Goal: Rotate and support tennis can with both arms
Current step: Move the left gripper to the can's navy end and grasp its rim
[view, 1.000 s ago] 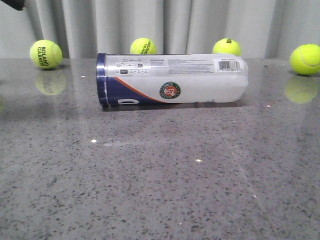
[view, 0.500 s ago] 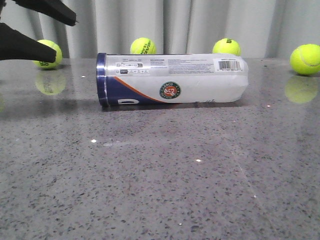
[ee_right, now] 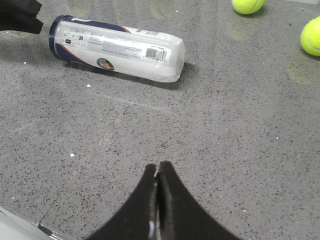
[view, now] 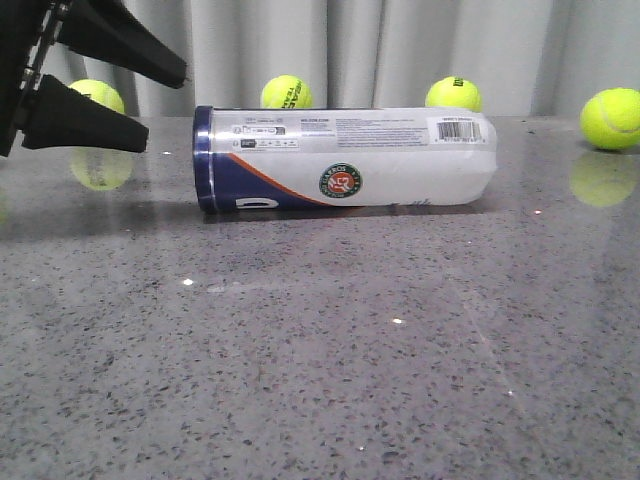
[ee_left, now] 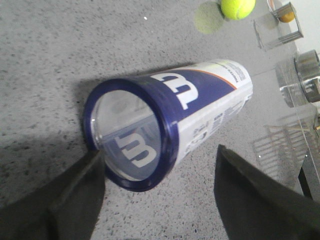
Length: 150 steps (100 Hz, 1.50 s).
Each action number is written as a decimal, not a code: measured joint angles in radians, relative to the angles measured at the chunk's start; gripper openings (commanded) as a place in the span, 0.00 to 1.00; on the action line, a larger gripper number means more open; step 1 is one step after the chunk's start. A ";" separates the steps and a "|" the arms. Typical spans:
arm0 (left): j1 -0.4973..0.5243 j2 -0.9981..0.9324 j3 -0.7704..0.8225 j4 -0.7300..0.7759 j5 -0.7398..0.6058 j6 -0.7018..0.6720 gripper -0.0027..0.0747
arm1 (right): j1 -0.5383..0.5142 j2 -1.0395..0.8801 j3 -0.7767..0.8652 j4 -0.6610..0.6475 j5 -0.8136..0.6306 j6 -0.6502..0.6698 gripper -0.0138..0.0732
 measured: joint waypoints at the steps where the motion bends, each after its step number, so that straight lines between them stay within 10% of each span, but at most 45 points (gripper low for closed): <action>1: -0.002 0.000 -0.001 0.000 0.001 0.000 0.60 | 0.000 0.000 0.000 0.000 0.000 0.000 0.08; 150: -0.084 0.182 -0.076 -0.133 0.076 0.030 0.60 | 0.000 0.000 0.000 0.000 0.000 0.000 0.08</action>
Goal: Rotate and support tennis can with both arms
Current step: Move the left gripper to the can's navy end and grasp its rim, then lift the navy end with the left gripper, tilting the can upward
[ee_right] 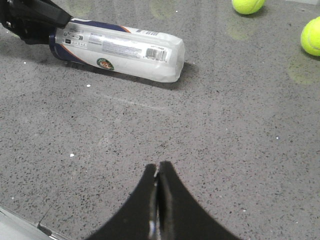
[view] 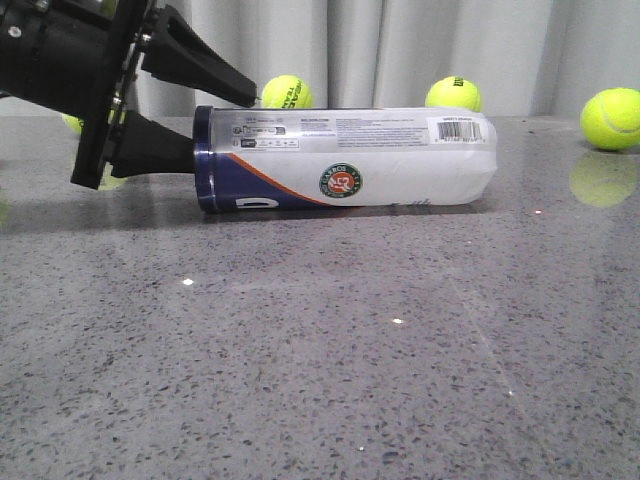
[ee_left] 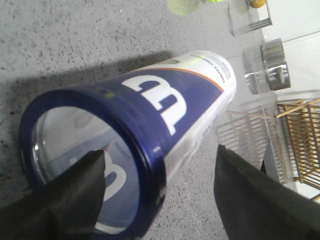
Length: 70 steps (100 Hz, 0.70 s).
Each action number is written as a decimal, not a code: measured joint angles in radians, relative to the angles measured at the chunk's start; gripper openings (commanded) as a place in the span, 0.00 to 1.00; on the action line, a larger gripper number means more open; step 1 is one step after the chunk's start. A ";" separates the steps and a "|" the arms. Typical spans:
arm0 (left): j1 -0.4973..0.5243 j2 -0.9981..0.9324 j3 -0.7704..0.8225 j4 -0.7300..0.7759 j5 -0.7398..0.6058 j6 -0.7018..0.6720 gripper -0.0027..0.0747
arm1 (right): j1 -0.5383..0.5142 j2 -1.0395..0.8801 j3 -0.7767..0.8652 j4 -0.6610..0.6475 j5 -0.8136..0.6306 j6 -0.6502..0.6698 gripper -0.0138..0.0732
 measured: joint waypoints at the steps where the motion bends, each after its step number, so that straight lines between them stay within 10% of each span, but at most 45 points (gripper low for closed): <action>1: 0.001 0.002 0.000 -0.004 0.000 0.003 0.60 | 0.000 0.000 0.000 0.000 0.000 0.000 0.08; 70: -0.056 0.006 0.000 -0.049 -0.010 0.041 0.60 | 0.000 0.000 0.000 -0.002 0.000 0.000 0.08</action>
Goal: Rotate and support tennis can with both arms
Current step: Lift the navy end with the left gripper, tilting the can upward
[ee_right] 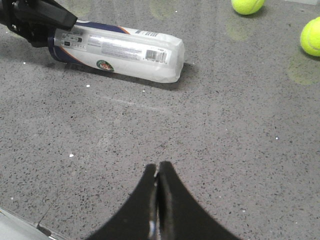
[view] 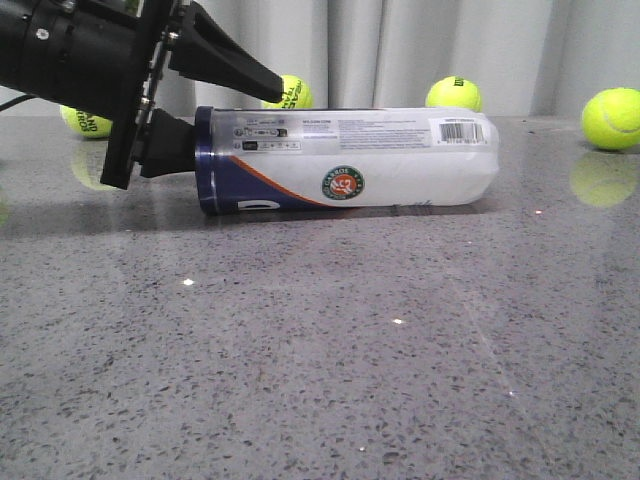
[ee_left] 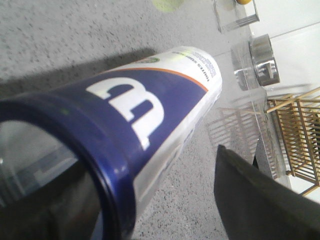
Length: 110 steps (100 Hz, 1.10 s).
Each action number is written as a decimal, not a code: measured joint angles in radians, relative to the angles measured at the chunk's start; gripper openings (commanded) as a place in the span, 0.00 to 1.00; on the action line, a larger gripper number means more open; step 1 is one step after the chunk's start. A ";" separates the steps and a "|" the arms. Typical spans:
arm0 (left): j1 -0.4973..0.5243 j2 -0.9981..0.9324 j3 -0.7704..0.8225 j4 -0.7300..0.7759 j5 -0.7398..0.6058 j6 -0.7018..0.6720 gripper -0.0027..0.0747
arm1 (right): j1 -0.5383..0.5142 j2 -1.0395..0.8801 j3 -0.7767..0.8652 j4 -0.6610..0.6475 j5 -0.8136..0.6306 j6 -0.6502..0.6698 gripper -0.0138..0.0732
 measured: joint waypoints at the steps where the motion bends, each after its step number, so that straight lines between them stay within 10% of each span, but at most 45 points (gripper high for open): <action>1: 0.000 0.000 0.000 -0.002 0.000 0.000 0.60 | 0.000 0.000 0.000 0.000 0.000 0.000 0.08; 35: -0.004 0.000 0.000 -0.013 -0.002 0.001 0.58 | 0.000 0.000 0.000 0.000 0.000 0.000 0.08; 81: -0.005 0.000 0.000 -0.027 0.005 0.003 0.09 | 0.000 0.000 0.000 0.000 0.000 0.000 0.08; 110: -0.005 -0.002 -0.005 -0.054 0.024 0.003 0.01 | 0.000 0.000 0.000 0.000 0.000 0.000 0.08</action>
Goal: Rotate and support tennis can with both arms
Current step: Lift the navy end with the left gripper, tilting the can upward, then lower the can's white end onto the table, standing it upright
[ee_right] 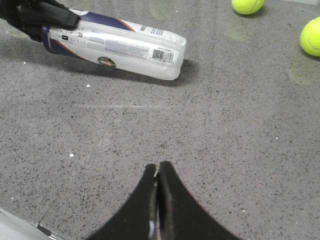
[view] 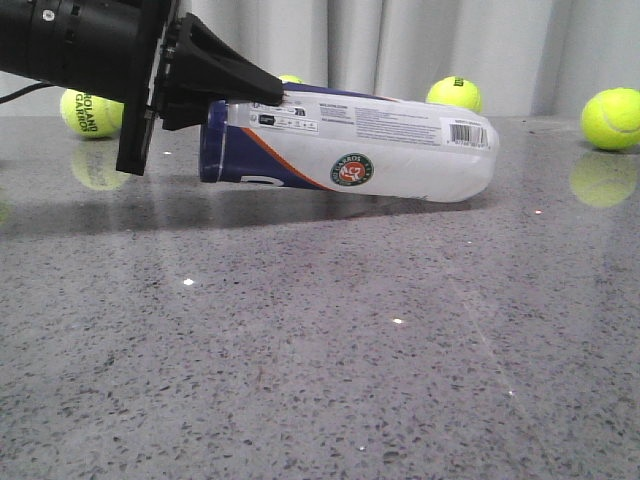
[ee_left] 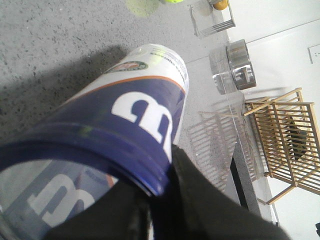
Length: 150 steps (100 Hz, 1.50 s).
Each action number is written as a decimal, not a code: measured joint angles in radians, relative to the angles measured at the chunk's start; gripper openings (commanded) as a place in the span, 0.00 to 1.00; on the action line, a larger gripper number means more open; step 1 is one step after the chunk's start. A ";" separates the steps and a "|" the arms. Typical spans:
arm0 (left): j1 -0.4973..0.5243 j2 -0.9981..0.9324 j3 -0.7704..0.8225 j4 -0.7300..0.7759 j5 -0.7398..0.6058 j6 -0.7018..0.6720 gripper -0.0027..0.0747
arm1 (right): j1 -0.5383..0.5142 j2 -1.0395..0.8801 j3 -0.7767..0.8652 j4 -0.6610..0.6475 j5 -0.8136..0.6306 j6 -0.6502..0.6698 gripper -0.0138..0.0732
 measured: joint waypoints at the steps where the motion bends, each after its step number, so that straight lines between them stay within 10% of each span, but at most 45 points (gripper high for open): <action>1: 0.000 0.000 0.000 0.000 0.000 0.000 0.01 | 0.000 0.000 0.000 0.000 0.000 0.000 0.08; 63: -0.001 -0.043 -0.110 0.057 0.020 0.001 0.01 | 0.000 0.000 0.000 0.000 0.000 0.000 0.08; 117: -0.058 -0.096 -0.636 0.863 0.169 -0.518 0.01 | 0.000 0.000 0.000 0.000 0.000 0.000 0.08; 150: -0.219 -0.157 -0.696 1.176 0.200 -0.642 0.01 | 0.000 0.000 0.000 0.000 0.000 0.000 0.08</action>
